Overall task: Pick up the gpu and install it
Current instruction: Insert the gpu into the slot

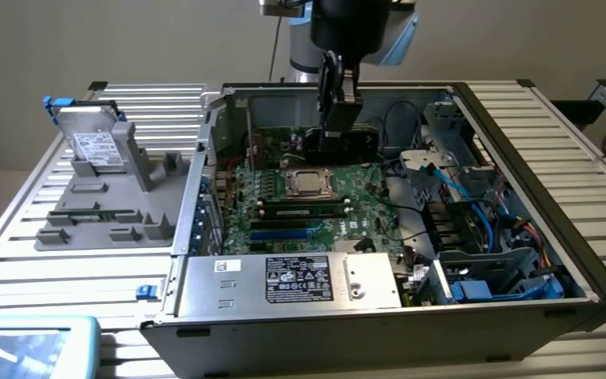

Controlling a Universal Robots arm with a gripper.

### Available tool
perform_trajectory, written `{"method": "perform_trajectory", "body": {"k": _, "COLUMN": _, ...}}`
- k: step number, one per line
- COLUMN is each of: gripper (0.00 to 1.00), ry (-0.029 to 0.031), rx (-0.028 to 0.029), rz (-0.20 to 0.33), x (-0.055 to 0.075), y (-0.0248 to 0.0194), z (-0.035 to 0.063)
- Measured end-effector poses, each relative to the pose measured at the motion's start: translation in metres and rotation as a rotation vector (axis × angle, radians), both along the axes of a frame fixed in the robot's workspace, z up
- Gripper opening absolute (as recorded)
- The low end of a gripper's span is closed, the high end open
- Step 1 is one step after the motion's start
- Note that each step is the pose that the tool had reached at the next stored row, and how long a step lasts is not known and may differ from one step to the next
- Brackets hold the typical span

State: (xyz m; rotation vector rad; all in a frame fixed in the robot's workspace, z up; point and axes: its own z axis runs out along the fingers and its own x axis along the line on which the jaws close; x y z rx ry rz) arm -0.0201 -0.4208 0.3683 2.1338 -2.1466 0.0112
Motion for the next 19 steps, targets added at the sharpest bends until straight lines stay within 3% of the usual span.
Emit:
{"method": "perform_trajectory", "body": {"k": 12, "gripper": 0.28, "ry": -0.0003, "rx": -0.0008, "rz": 0.000, "x": -0.009, "y": 0.0006, "z": -0.0093}}
{"method": "perform_trajectory", "body": {"k": 16, "gripper": 0.28, "ry": -0.0084, "rx": -0.0029, "rz": -0.002, "x": -0.016, "y": 0.0006, "z": -0.0124}}
{"method": "perform_trajectory", "body": {"k": 19, "gripper": 0.28, "ry": -0.0182, "rx": -0.0034, "rz": -0.008, "x": -0.018, "y": 0.0006, "z": -0.0140}}
